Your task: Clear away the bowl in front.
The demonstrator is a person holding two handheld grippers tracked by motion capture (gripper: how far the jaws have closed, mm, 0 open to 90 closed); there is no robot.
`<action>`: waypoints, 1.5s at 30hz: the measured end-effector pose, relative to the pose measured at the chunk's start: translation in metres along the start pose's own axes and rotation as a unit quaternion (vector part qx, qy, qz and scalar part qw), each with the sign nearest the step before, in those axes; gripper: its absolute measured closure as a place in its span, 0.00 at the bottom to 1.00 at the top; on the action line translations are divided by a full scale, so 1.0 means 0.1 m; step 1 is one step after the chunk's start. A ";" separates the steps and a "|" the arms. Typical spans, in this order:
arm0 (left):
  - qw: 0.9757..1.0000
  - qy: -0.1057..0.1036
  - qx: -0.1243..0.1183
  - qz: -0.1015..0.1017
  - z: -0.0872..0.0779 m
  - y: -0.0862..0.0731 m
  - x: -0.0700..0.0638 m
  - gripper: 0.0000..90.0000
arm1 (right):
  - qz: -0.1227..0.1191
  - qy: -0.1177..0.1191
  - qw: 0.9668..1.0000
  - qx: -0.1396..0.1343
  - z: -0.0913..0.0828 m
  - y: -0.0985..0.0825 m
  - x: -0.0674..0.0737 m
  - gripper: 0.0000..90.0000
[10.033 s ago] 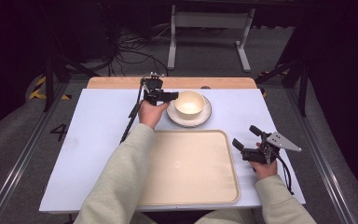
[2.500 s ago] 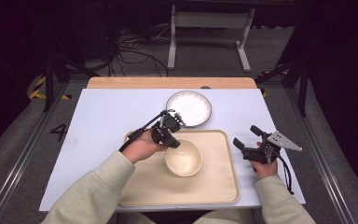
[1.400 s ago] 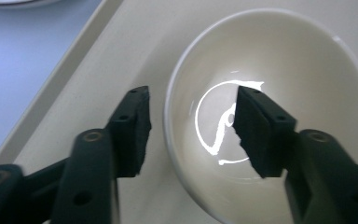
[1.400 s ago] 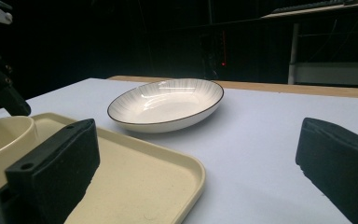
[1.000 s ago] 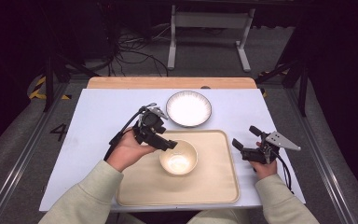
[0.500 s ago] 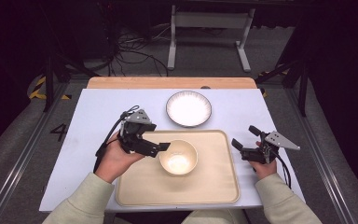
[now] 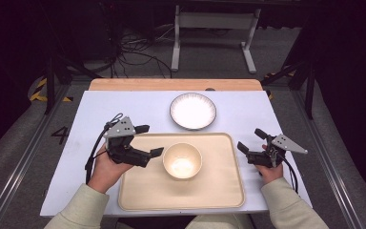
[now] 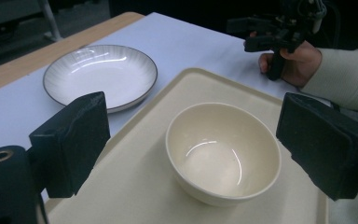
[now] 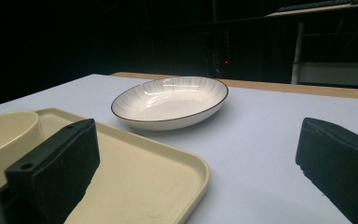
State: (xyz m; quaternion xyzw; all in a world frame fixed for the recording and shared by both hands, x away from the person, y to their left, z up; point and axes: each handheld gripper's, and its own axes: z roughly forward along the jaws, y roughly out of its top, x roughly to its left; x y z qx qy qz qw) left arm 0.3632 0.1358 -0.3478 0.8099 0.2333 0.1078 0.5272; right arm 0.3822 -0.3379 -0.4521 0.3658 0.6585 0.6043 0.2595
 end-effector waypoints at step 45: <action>0.992 0.061 -0.092 -0.054 -0.42 -1.03 0.53 0.01 | -0.038 0.032 0.999 -0.009 -0.03 0.03 0.04 0.00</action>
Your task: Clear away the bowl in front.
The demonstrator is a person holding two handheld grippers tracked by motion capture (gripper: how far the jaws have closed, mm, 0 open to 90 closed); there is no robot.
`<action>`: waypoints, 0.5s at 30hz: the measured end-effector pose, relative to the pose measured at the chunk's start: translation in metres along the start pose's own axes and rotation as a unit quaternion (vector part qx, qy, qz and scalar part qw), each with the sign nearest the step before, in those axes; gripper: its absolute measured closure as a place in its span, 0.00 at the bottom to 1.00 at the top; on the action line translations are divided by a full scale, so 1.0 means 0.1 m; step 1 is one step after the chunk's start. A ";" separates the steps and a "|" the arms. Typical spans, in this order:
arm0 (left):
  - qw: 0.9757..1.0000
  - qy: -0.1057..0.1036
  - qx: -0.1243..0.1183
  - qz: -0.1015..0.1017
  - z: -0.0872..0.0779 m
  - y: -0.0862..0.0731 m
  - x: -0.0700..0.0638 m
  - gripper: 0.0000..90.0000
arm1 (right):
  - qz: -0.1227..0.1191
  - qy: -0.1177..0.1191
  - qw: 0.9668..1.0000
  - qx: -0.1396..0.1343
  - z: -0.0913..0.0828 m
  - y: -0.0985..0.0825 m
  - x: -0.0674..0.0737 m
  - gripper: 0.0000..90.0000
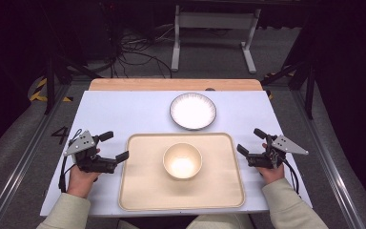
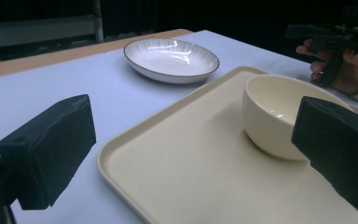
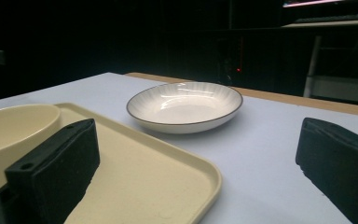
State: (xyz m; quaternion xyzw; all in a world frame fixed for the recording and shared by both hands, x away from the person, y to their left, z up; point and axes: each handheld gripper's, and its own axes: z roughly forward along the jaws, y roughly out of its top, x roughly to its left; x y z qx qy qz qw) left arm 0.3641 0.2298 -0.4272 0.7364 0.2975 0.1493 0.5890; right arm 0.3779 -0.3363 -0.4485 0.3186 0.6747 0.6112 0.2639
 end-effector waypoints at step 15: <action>0.999 -0.002 0.006 -0.038 0.04 -0.32 0.11 0.01 | -0.020 0.018 1.000 0.007 -0.06 -0.01 0.05 0.00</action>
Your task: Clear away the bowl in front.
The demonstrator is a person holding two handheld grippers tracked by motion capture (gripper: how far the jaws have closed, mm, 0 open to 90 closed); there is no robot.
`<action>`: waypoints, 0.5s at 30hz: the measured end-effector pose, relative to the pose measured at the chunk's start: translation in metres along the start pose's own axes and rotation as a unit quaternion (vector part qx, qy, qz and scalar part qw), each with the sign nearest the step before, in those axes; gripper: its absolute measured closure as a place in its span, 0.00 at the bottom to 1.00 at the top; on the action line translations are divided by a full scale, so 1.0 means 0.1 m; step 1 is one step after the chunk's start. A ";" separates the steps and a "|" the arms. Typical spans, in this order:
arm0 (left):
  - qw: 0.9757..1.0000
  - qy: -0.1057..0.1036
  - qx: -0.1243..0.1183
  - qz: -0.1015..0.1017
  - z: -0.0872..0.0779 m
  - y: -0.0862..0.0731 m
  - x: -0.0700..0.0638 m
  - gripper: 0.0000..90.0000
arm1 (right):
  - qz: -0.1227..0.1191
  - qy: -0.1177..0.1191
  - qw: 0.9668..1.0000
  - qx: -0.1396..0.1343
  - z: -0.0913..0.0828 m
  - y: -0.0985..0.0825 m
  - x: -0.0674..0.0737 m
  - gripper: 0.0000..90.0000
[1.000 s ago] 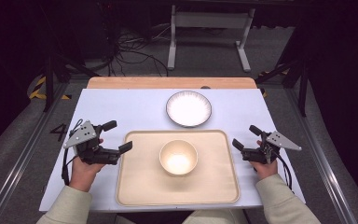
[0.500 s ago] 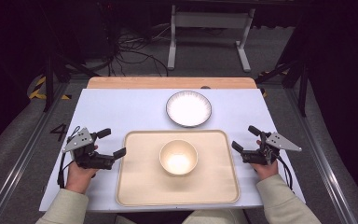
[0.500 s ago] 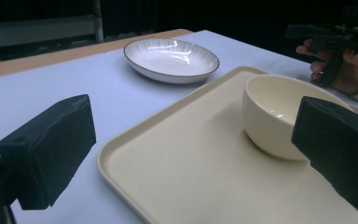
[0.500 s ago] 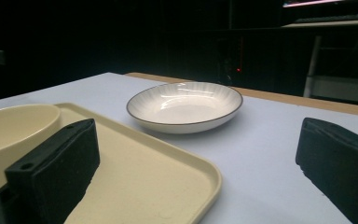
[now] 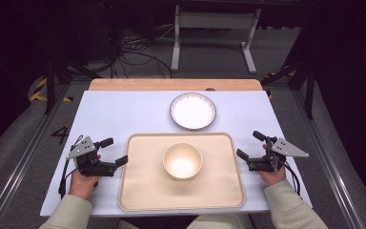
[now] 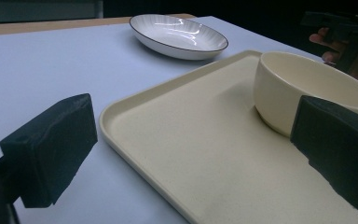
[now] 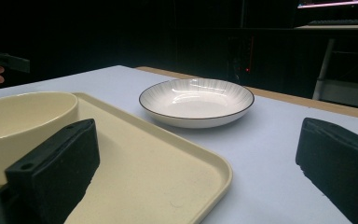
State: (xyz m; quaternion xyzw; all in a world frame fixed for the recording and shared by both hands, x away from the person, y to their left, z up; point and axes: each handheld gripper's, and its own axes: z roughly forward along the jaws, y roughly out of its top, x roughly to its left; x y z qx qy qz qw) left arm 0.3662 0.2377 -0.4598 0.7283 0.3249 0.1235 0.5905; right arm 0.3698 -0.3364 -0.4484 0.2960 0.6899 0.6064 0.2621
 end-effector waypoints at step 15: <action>1.000 -0.003 -0.006 -0.018 -0.01 -0.10 0.05 0.01 | 0.018 -0.021 1.000 -0.011 -0.03 -0.04 -0.03 0.00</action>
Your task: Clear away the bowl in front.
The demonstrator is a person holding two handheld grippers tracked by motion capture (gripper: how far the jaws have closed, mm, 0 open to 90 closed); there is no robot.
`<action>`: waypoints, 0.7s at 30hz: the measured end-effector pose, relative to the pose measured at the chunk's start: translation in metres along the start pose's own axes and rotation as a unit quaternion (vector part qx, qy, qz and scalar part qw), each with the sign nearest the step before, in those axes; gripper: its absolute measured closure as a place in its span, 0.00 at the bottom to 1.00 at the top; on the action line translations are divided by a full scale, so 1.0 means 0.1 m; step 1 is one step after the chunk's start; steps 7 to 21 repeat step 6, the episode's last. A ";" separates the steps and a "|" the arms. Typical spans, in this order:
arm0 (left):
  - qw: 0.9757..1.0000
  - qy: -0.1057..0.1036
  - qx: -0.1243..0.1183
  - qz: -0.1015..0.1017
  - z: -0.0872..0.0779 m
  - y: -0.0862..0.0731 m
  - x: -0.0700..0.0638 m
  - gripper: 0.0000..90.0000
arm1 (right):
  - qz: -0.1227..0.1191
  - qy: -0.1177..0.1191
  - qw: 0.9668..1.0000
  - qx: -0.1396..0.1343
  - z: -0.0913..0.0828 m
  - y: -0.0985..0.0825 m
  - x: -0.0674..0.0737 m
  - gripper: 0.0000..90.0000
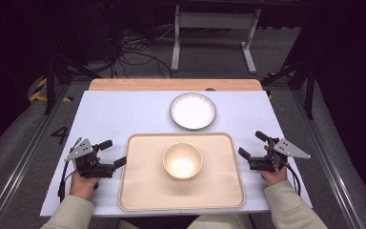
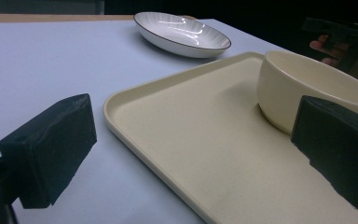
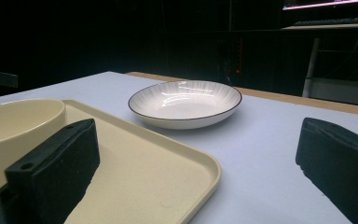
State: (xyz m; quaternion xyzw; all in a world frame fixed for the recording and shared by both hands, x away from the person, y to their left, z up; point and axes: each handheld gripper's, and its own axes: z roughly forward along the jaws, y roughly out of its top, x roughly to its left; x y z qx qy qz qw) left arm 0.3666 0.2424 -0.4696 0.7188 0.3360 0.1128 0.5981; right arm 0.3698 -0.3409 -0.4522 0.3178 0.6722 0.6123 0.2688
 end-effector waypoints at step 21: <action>1.000 -0.001 -0.001 -0.002 0.00 0.00 0.01 0.01 | 0.003 -0.001 1.000 0.001 0.00 0.00 0.00 0.00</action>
